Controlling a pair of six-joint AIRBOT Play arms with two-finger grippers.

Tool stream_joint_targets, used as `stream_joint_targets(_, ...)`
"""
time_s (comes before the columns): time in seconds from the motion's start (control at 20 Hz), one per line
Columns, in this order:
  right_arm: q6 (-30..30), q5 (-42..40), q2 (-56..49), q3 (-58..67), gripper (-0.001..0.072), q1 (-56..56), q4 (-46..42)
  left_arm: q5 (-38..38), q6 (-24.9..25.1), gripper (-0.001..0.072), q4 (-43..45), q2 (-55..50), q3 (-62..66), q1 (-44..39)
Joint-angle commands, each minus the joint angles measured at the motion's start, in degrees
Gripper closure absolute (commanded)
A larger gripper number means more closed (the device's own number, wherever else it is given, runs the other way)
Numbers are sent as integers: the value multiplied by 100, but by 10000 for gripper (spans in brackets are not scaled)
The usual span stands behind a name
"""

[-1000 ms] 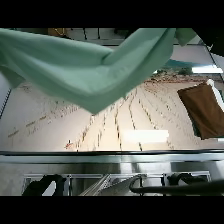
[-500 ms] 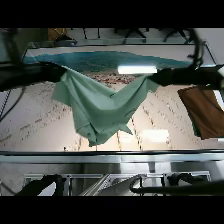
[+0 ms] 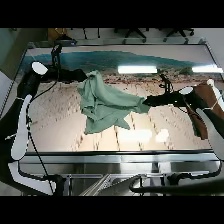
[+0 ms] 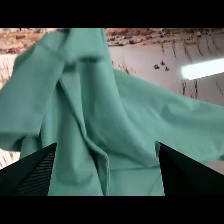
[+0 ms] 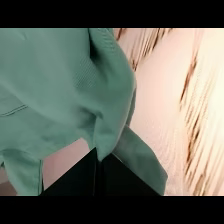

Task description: Fold the shirts.

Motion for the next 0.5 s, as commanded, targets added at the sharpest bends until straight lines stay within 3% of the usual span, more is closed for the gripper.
stream_joint_targets(0.0,-107,76,-94,-20,695,-50,-35,-1993,-601,8,7,-151,507,463)
stream_joint_targets(0.15,-118,337,66,-20,695,-245,-28,-3005,-763,8,262,490,-494,721)
stream_joint_targets(0.45,-96,815,214,-20,694,-492,-9,-2162,-732,8,597,2389,-4216,664)
